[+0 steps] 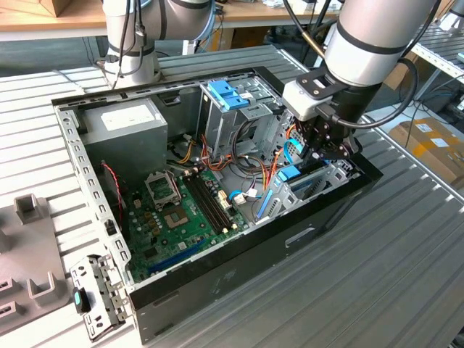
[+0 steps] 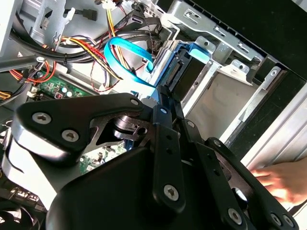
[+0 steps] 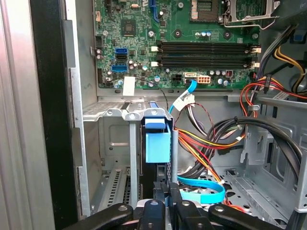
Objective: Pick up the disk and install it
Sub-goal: 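Insert the first disk wire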
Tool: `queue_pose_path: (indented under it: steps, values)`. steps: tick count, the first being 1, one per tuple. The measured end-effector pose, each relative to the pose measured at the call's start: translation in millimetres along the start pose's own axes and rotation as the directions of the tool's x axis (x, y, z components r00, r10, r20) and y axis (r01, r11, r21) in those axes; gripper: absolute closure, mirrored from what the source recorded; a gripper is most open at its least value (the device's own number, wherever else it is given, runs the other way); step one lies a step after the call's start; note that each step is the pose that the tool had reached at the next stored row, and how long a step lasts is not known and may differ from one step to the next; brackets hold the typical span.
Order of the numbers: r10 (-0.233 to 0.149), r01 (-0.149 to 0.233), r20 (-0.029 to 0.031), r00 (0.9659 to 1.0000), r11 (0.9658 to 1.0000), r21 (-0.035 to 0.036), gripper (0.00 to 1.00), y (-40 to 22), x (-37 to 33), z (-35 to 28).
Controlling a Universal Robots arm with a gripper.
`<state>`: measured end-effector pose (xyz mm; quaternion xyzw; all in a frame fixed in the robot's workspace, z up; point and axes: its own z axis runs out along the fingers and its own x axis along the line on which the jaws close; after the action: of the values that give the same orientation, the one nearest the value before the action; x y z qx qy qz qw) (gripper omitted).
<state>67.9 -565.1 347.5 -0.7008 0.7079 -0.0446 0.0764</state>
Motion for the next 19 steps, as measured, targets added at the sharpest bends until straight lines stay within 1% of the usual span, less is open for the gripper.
queue_pose_path:
  steps: [14, 19]
  values:
    - [0.0, 0.0, -0.0001, 1.0, 1.0, 0.0, 0.84, 0.4, 0.3, 2.2]
    - [0.0, 0.0, 0.0001, 1.0, 1.0, 0.0003, 0.84, -0.3, 0.1, -1.5]
